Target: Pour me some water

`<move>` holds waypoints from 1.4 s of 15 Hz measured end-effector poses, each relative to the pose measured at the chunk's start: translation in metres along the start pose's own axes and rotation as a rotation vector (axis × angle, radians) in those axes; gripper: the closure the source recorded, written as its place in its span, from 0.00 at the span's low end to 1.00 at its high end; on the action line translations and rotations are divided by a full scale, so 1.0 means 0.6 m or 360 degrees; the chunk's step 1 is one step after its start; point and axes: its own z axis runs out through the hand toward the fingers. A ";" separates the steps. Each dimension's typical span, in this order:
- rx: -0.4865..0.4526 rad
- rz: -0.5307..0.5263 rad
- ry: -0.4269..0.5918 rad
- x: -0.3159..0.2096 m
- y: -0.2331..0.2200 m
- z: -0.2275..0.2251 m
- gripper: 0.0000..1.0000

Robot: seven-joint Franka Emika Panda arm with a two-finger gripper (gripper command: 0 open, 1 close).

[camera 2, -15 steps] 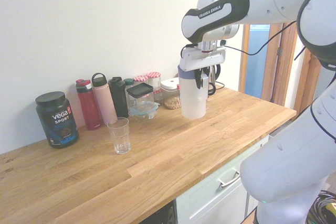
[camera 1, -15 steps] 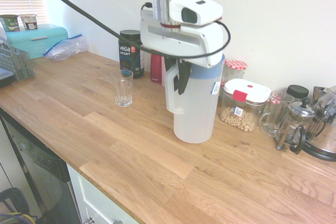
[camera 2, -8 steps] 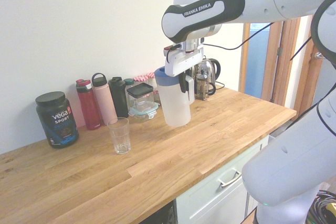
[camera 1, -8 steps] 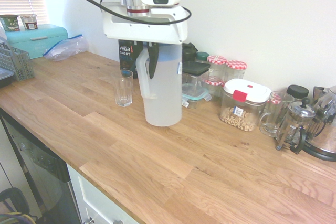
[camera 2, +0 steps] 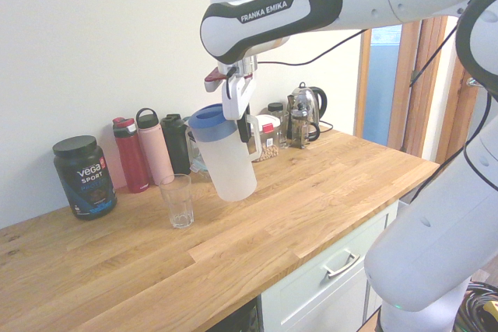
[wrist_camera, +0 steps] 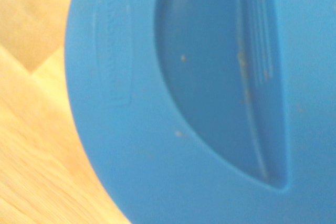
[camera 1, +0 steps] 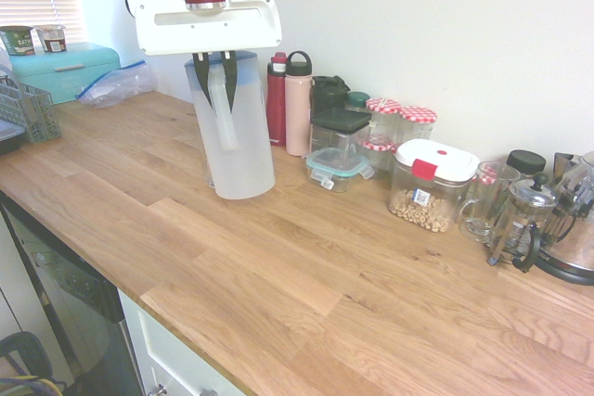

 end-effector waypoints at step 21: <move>-0.1142 -0.0524 -0.0272 0.055 -0.208 0.077 1.00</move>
